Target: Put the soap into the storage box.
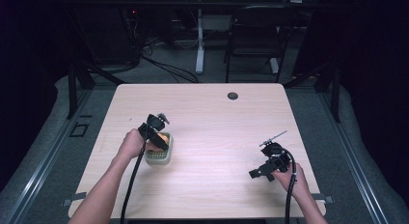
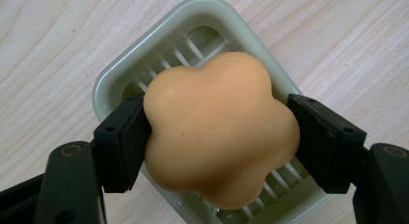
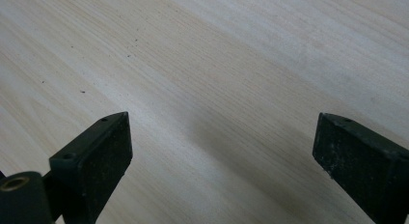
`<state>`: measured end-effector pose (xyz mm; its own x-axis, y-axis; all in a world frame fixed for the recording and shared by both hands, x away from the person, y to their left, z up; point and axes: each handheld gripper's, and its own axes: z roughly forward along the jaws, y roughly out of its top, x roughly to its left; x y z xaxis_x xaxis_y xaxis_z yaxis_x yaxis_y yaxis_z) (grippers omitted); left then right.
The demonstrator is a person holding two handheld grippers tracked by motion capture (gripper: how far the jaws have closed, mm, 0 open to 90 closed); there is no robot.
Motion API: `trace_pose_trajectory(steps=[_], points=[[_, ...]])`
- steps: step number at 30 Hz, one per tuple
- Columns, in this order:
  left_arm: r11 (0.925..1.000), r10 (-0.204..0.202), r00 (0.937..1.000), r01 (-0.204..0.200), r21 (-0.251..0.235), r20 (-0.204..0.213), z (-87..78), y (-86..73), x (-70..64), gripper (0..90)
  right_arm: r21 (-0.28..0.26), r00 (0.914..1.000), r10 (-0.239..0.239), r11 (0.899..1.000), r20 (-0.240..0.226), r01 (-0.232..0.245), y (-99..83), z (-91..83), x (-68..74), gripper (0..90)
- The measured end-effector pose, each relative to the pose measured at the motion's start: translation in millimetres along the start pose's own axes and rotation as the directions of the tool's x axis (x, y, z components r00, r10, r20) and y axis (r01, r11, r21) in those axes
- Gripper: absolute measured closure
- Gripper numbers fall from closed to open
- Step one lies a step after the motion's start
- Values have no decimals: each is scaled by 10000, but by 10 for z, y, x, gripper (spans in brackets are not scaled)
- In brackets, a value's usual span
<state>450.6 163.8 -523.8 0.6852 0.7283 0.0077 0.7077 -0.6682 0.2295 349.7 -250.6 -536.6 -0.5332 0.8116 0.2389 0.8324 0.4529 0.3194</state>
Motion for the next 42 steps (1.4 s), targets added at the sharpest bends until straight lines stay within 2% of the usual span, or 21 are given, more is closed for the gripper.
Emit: trace_pose_trajectory(steps=[3, 10, 16, 17, 21, 25, 31, 38, 42], points=[[10000, -39, 10000, 39, 57, -14, 17, -12, 5, 263, -10, 10000, 7, 10000, -14, -7, -1, 2, 2, 63], [9998, -145, 9999, 145, -155, 2, -20, -15, 16, 251, -86, 10000, 77, 9999, -24, -77, -5, 9, 5, 63], [9989, -250, 9997, 251, -391, 30, -105, -24, 45, 153, 1, 10000, 16, 10000, -25, -16, -2, 3, 0, 63], [9977, -351, 9994, 351, -579, 5, -146, -41, 57, 139, -34, 10000, 34, 10000, -34, -34, -3, 5, 2, 62], [9959, -420, 9991, 415, -807, -51, -230, -93, 76, 57, -24, 10000, 17, 10000, -52, -17, -4, 3, -1, 62], [9946, -514, 9986, 501, -910, -116, -300, -147, 103, 22, -26, 10000, 14, 10000, -48, -14, -3, 3, 1, 62], [9932, -564, 9982, 541, -1026, -196, -474, -323, 152, 1, -47, 10000, 6, 10000, -35, -6, -3, 0, 1, 62], [9897, -743, 9968, 702, -1248, -281, -563, -532, 164, 0, -8, 10000, 6, 10000, -51, -6, -4, 2, -1, 62], [9908, -809, 9962, 769, -1115, -322, -578, -647, 164, 0, -11, 10000, 22, 10000, -62, -22, -4, 4, 4, 62]])
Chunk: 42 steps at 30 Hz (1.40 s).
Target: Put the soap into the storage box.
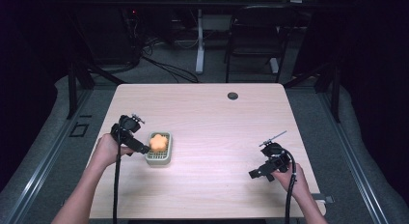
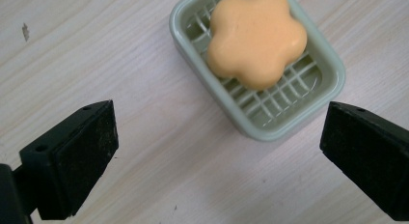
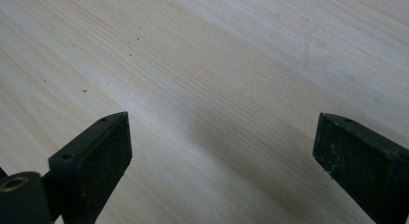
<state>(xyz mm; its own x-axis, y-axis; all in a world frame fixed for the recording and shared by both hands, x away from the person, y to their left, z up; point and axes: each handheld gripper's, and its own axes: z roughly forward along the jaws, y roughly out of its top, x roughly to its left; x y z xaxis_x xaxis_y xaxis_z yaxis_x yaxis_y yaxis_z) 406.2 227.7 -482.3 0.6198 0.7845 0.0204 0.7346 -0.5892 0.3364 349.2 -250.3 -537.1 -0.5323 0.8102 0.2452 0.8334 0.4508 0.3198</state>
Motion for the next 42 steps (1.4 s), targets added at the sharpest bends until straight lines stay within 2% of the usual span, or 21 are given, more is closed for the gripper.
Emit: trace_pose_trajectory(steps=[3, 4, 11, 16, 20, 30, 33, 38, 39, 42], points=[[10000, -71, 10000, 71, -31, -44, -9, -57, 12, 0, -12, 10000, 4, 10000, 39, -4, 0, 2, 2, 62], [9999, -142, 9999, 142, 86, 12, -14, -135, 26, 0, -2, 10000, 13, 10000, 23, -13, -1, 4, 0, 62], [9991, -379, 9993, 379, 163, 7, -25, -401, 22, 0, -15, 10000, -43, 10000, -26, 43, -1, 9, 2, 61], [9983, -447, 9990, 446, 362, 8, -20, -535, 24, 0, -8, 10000, -29, 10000, -13, 29, 1, 17, 11, 61], [9972, -540, 9985, 540, 508, -8, -12, -688, 5, 0, 8, 10000, -36, 10000, 9, 36, 1, 21, 13, 61], [9946, -585, 9983, 586, 857, -37, -2, -928, -71, 0, 31, 10000, -47, 10000, 32, 47, 1, 21, 12, 62], [9945, -674, 9977, 674, 806, -37, 0, -995, -97, 0, 144, 9999, -133, 9998, 30, 132, 5, 13, 11, 62], [9951, -788, 9968, 796, 588, -154, 13, -1134, -116, 0, 41, 10000, -54, 10000, 51, 53, 1, 20, 16, 62], [9947, -865, 9959, 877, 530, -249, 20, -1171, -111, 0, -164, 9999, 114, 9998, 45, -114, -7, 32, 28, 62], [9937, -1004, 9946, 1016, 466, -261, 39, -1210, -109, 0, 44, 9999, -103, 9999, 68, 102, 3, 12, 17, 63]])
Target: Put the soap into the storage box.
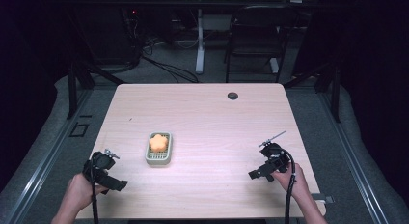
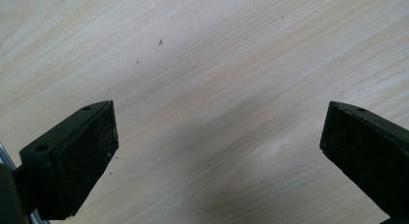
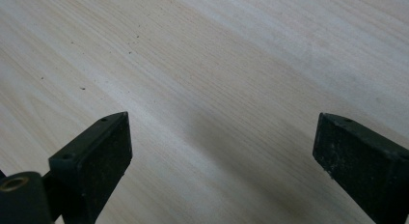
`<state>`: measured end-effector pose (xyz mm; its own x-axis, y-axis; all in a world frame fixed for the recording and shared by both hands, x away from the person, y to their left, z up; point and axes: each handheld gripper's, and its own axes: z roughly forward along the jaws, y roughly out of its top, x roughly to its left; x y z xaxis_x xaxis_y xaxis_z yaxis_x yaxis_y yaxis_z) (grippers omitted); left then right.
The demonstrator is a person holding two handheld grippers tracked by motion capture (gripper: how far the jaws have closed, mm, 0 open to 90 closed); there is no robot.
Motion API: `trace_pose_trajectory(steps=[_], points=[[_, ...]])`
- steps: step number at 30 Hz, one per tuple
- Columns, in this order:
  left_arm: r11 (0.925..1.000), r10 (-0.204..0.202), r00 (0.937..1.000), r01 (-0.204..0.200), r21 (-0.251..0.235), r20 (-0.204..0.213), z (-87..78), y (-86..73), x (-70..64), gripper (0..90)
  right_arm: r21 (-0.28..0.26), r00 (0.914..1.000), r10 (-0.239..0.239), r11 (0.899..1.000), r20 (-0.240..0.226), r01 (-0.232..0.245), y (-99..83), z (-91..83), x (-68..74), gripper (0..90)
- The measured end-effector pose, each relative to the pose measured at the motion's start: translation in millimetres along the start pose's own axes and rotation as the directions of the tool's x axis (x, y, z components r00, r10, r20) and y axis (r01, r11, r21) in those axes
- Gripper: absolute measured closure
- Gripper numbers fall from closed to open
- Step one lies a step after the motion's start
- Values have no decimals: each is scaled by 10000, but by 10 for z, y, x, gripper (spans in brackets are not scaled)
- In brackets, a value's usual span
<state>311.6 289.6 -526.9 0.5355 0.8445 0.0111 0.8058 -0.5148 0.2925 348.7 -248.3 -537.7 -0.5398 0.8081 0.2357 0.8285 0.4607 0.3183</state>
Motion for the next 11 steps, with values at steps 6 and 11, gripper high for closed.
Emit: trace_pose_trajectory(steps=[6, 11], points=[[9995, -244, 9997, 243, -180, -35, 37, -5, 35, 0, 120, 9997, -224, 9997, 47, 224, 6, -17, -6, 63], [9999, -154, 9999, 154, -10, 42, 70, 10, 51, 0, -217, 9999, 32, 9998, 125, -29, -10, 1, 11, 64]])
